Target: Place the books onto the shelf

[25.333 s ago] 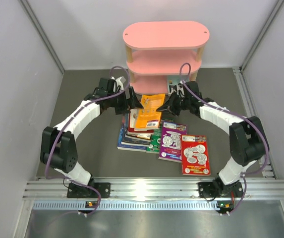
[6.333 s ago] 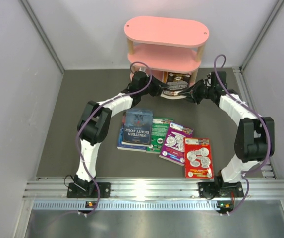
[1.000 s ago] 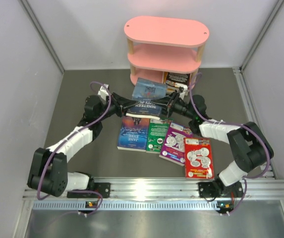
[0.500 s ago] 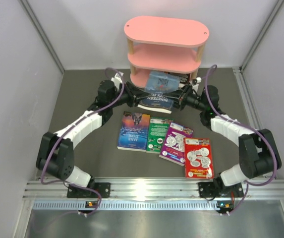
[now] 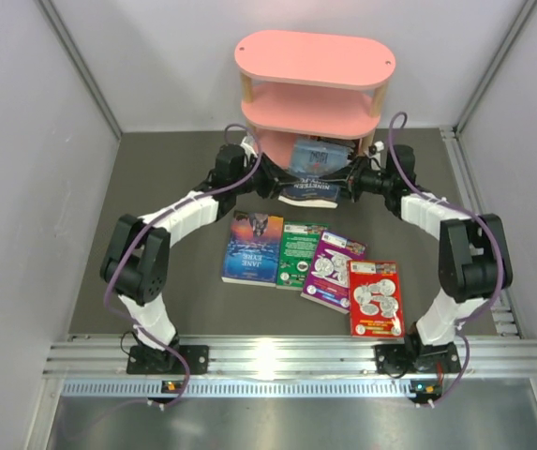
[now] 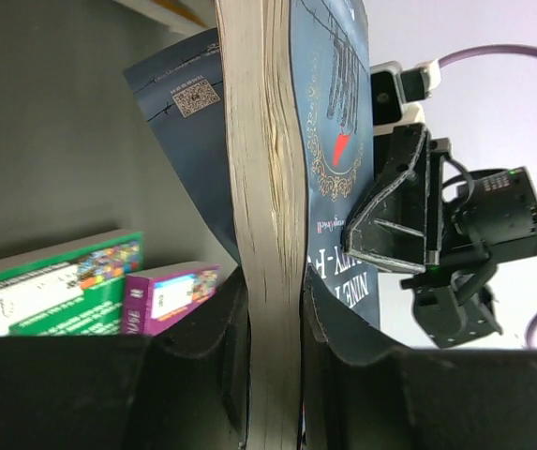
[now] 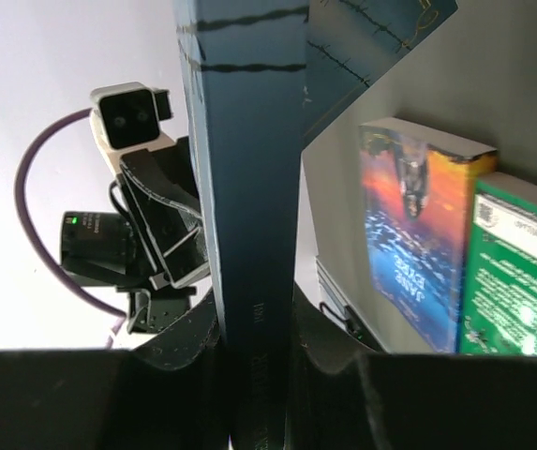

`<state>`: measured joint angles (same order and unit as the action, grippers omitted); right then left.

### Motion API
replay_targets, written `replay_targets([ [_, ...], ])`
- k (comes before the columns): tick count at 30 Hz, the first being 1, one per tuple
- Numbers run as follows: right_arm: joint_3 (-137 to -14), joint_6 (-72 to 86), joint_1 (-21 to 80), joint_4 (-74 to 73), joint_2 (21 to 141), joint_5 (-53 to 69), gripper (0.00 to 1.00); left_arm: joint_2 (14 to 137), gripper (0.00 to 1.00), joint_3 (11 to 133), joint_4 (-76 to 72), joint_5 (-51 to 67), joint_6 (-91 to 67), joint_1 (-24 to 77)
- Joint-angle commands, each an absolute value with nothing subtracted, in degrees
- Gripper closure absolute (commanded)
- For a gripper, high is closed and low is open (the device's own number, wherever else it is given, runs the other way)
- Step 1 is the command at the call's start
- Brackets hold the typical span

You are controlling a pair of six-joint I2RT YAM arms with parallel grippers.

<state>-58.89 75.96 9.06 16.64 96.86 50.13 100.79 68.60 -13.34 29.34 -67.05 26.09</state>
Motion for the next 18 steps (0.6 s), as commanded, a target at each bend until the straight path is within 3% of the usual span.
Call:
replay_targets([
  [1,-62.66,68.47,7.74,15.73,99.66,48.43,1.00,102.56,1.00,72.94,-12.39,32.34,-59.15,27.86],
  [18,-70.48,72.66,4.48,19.04,106.79,51.32,1.00,108.90,1.00,82.79,-8.09,34.72,-55.37,27.77],
])
